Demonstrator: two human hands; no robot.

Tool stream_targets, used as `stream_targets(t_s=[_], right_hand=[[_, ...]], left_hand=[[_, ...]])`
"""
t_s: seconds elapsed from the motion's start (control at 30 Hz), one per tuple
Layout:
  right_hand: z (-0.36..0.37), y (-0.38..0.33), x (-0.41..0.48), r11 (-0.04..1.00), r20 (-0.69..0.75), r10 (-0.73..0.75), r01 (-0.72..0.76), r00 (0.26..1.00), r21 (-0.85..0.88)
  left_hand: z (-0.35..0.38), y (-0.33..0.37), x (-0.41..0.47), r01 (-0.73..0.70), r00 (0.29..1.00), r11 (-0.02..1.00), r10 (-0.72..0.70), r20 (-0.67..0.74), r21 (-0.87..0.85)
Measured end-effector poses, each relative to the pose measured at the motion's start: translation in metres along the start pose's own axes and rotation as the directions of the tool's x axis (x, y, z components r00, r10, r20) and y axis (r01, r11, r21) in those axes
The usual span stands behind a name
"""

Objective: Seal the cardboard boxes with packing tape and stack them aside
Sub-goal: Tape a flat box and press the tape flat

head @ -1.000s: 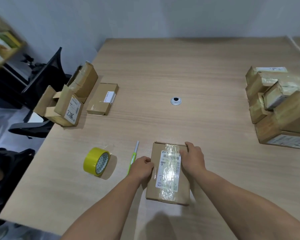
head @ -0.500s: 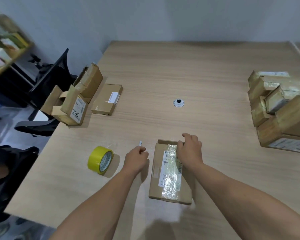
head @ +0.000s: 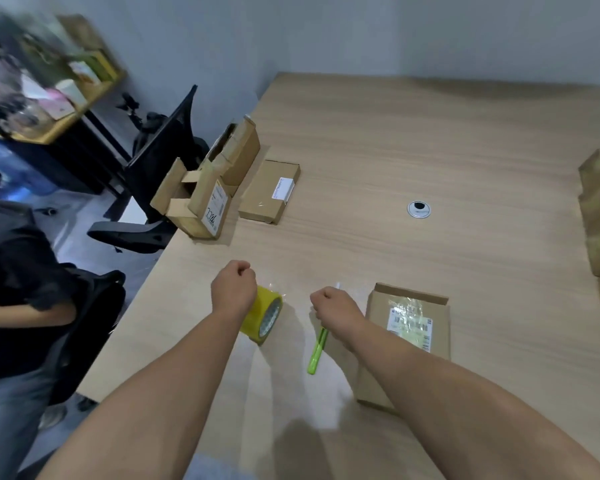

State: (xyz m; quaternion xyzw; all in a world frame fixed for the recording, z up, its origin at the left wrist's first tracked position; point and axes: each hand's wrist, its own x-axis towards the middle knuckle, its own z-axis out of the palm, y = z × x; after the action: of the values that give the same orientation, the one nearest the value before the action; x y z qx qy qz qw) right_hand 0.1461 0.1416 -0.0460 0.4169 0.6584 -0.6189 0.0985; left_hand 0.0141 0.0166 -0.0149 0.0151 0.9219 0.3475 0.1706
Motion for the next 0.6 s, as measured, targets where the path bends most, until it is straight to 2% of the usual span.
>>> stream_targets(t_s=[0.1,0.23,0.43,0.6], right_hand=[[0.028,0.005,0.022,0.993,0.011,0.081,-0.081,0.997,0.083],[0.052,-0.003,0.035,0.963,0.028,0.195,-0.197,0.980,0.186],[0.077,-0.014,0.056,0.850,0.007,0.346,-0.316,0.938,0.421],[0.090,-0.009,0.078,0.831,-0.027,0.407,-0.358,0.913,0.425]], left_hand=[[-0.007,-0.020,0.022,0.186,0.980,0.980,-0.181,0.077,-0.065],[-0.002,-0.031,0.042,0.372,0.902,0.911,-0.308,0.304,-0.178],[0.010,-0.039,0.058,0.435,0.822,0.895,-0.349,0.450,-0.100],[0.016,-0.039,0.067,0.505,0.739,0.857,-0.371,0.562,-0.099]])
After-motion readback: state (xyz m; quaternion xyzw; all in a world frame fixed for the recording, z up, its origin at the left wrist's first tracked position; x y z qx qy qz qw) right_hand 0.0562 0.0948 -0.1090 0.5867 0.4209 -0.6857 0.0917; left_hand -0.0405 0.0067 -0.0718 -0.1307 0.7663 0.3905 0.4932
